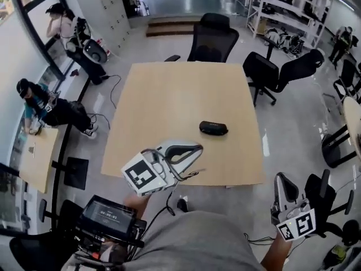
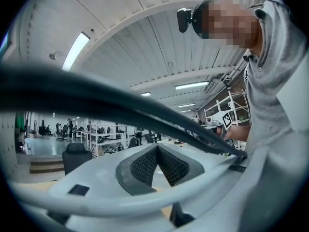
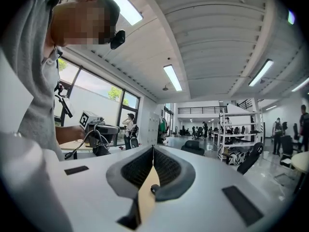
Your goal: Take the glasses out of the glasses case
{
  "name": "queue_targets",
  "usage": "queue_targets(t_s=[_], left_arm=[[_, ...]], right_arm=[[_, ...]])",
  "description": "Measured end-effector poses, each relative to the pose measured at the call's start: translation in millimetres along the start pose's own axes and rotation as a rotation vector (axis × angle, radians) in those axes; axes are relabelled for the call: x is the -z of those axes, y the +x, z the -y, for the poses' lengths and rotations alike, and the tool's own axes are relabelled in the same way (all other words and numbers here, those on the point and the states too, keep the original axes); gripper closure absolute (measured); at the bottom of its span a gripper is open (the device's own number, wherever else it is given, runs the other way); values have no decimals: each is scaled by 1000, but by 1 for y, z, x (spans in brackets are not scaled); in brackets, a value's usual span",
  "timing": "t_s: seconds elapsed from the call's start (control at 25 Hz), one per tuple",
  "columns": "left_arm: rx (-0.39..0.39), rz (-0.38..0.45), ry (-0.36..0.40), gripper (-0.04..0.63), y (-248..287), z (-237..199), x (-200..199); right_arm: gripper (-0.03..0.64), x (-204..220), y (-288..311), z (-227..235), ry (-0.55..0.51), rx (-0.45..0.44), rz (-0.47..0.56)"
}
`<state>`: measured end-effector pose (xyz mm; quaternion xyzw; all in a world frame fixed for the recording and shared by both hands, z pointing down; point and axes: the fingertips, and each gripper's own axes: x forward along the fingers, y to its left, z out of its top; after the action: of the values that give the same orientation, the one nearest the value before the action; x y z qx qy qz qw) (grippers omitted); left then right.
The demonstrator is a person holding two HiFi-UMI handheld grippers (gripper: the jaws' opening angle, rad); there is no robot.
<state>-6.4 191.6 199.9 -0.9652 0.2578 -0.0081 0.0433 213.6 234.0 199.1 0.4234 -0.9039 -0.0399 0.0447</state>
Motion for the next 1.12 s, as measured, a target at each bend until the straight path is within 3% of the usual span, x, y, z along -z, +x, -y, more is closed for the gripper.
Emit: queue_targets(t_s=[0.16, 0.44, 0.8, 1.12], left_arm=[[8, -10, 3, 591, -18, -49, 13], [64, -17, 46, 591, -13, -91, 29], [86, -38, 82, 591, 4, -104, 20], [51, -60, 95, 591, 93, -173, 22]], right_arm=[[609, 22, 53, -28, 21, -15, -62], [608, 36, 120, -40, 24, -47, -104], [609, 56, 148, -35, 56, -70, -120], [609, 75, 225, 59, 77, -162, -138]])
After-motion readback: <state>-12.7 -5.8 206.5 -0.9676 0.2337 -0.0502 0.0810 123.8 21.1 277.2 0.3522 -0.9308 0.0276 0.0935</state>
